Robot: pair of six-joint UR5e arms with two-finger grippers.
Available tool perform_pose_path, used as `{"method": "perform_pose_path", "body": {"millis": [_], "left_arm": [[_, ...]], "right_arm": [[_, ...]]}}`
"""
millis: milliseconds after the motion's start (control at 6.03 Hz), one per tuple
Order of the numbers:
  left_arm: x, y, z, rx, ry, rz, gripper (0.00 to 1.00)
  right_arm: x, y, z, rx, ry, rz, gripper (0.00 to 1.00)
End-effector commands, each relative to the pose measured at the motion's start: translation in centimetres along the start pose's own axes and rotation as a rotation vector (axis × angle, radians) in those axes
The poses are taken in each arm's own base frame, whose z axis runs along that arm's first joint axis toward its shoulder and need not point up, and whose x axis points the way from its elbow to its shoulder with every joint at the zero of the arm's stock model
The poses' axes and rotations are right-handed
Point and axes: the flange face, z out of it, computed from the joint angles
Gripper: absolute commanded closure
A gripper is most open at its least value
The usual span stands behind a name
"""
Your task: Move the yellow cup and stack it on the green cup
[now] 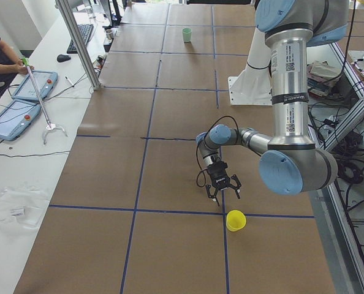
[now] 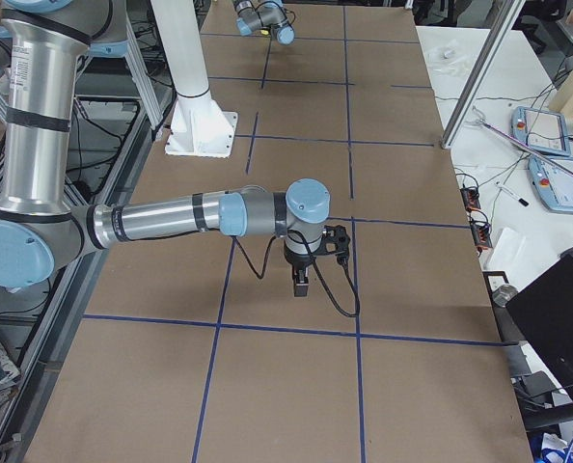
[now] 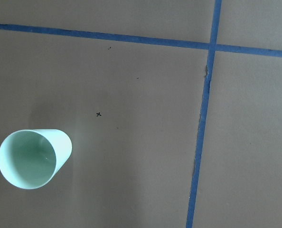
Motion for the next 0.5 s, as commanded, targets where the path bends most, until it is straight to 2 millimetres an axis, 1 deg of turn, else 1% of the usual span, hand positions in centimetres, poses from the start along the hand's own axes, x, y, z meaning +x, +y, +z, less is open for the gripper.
{"method": "perform_pose_path", "body": {"millis": [0, 166, 331], "left_arm": [[0.5, 0.8, 1.9, 0.040, -0.012, -0.023, 0.00], [0.8, 1.3, 3.1, 0.061, -0.017, -0.033, 0.00], [0.5, 1.6, 3.2, 0.066, -0.013, -0.032, 0.00]], "right_arm": [[0.0, 0.1, 0.1, -0.002, 0.000, 0.000, 0.00], [-0.2, 0.0, 0.2, -0.005, 0.000, -0.005, 0.00], [-0.2, 0.0, 0.2, -0.004, 0.000, -0.007, 0.00]]}}
